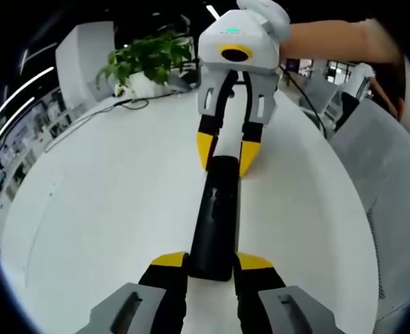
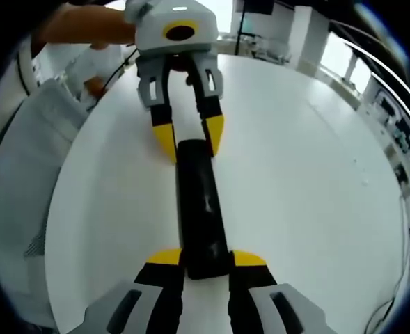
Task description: Press the specified remote control buttons in sequence, fully releasing each button before pressing the next.
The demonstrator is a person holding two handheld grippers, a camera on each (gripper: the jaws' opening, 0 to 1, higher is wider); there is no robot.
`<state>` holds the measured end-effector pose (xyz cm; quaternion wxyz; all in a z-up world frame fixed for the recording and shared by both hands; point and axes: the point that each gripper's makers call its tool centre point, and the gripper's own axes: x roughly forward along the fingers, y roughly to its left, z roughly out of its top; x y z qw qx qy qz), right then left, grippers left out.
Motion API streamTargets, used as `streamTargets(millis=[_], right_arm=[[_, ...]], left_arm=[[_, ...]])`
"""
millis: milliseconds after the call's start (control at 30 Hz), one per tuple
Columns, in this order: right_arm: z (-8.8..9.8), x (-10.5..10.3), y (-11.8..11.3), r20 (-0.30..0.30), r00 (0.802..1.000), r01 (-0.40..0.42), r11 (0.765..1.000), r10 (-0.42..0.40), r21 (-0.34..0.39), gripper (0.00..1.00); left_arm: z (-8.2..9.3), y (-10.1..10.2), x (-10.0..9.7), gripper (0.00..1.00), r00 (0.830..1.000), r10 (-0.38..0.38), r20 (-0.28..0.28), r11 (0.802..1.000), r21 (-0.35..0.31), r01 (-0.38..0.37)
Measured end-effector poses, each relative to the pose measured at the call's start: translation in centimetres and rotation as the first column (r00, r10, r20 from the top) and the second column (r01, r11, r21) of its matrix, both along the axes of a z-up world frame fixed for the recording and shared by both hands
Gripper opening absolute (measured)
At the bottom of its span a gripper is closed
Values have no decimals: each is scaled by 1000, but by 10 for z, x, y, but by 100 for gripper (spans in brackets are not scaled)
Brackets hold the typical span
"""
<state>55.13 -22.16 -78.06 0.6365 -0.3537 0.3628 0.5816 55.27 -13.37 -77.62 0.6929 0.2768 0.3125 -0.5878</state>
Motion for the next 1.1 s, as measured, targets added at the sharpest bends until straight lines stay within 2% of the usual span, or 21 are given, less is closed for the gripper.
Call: streamTargets(millis=[467,1100], right_arm=[[3,-4,3,11,1000,-14,1000,14,-3,20],[9,-20,4,19,1000,-16,1000,16,-6,20]], left_arm=[[2,4,-3,25,1000,-10,17,1000,13,10],[8,5,-20,25,1000,-15,21,1000,17,15]])
